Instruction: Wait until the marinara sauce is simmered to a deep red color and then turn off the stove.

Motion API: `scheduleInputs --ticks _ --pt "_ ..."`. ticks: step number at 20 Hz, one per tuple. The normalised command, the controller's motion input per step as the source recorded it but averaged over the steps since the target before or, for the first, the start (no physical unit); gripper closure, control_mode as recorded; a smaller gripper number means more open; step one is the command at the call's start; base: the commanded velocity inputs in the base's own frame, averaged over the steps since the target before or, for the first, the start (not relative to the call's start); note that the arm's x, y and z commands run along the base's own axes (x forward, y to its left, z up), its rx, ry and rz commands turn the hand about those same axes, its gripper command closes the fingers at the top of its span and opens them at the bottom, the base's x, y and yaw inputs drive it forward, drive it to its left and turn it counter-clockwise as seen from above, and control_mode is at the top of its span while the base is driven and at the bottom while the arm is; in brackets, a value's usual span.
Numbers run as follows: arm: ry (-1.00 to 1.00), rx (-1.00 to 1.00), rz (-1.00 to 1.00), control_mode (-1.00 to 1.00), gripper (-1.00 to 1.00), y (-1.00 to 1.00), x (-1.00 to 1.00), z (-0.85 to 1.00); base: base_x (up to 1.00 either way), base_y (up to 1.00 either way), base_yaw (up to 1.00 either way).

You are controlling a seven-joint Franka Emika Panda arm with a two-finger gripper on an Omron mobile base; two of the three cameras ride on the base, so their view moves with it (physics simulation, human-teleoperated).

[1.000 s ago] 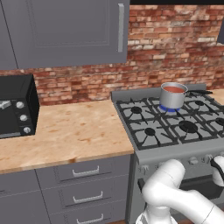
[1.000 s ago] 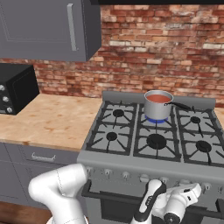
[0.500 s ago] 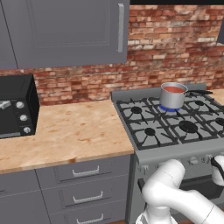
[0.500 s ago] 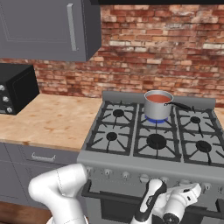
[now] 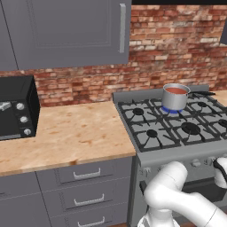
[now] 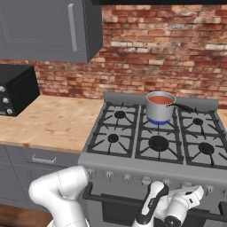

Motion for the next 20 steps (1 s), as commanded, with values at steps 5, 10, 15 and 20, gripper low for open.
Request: scheduleInputs --ticks 5,10,15,20 --pt "-0.01 0.00 0.00 -1.00 1.00 0.00 0.00 -0.02 0.00 0.00 0.00" --pt "0.00 0.00 0.00 -1.00 1.00 0.00 0.00 0.00 0.00 0.00 0.00" --pt "0.00 0.00 0.00 -1.00 1.00 0.00 0.00 0.00 0.00 0.00 0.00" --pt "0.00 0.00 0.00 -1.00 1.00 0.00 0.00 0.00 0.00 0.00 0.00"
